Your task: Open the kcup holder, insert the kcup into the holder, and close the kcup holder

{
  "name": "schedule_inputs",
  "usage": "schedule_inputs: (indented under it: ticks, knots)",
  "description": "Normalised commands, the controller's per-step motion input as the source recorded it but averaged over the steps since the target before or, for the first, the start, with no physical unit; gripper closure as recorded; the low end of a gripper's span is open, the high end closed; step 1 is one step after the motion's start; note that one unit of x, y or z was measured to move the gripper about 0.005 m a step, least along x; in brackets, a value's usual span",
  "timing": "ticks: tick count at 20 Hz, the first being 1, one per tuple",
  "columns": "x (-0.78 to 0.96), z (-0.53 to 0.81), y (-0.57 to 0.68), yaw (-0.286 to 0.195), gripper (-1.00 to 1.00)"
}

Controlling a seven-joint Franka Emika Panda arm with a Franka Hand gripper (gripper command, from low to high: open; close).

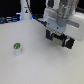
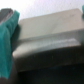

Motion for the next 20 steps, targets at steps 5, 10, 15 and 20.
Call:
schedule_inputs:
  ticks: [5, 10, 15, 20]
  knots:
    - [0.22, 0.25, -0.17, -0.062, -1.0]
    - [0.12, 0.34, -0.38, -0.136, -1.0]
    - [-0.03, 0.28, -0.58, -0.209, -1.0]
    - [-0.12, 0.21, -0.52, -0.228, -1.0]
